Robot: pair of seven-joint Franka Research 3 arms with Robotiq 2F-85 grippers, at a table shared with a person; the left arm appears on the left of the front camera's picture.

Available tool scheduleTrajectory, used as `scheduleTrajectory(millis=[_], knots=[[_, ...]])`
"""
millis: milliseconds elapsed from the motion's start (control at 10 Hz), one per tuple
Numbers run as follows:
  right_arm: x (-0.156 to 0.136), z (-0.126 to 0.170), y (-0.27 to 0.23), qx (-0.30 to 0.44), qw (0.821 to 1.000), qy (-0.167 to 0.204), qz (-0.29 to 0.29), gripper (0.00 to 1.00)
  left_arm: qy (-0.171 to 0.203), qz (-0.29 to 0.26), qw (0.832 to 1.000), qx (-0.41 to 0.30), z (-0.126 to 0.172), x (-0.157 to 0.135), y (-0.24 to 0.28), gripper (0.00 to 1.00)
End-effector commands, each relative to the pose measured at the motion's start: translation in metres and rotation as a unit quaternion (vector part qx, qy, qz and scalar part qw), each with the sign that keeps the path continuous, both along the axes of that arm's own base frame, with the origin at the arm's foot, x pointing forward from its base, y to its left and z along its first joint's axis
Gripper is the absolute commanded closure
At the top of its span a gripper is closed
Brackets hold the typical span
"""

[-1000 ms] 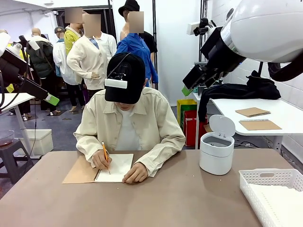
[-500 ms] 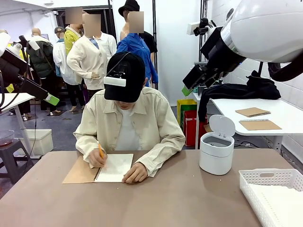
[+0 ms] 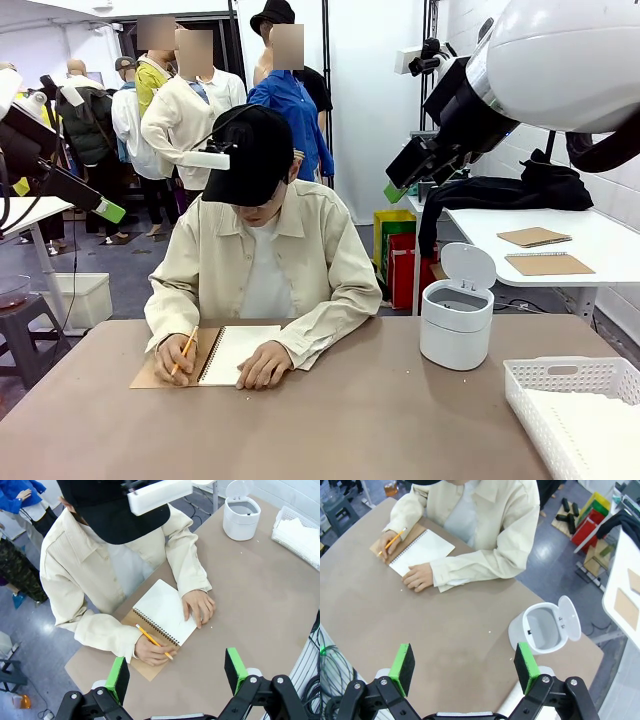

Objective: Sort the paper based on its condition.
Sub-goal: If a person hands you a paper, place it in the Organizing basket , and if it's crumpled, put it in the Trash can.

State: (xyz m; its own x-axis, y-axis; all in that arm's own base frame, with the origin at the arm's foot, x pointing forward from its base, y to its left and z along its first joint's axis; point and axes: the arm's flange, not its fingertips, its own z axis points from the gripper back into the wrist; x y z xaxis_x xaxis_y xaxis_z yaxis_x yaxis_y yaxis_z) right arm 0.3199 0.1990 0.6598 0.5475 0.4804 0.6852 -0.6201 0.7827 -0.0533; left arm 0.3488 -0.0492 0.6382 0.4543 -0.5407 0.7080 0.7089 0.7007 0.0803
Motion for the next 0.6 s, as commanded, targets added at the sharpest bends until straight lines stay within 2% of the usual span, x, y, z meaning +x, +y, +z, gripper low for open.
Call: scheduleTrajectory(millis=[0,500], knots=[[0.0015,-0.0012,0.0007,-0.001,1.0,-0.001,0.001,0.0,0.001,0.0,1.0,-0.001,-0.0002,0.0001,-0.0002,0.0],[0.0015,-0.0012,0.0007,-0.001,1.0,-0.001,0.001,0.0,0.001,0.0,1.0,-0.001,-0.0002,0.0001,-0.0002,0.0]])
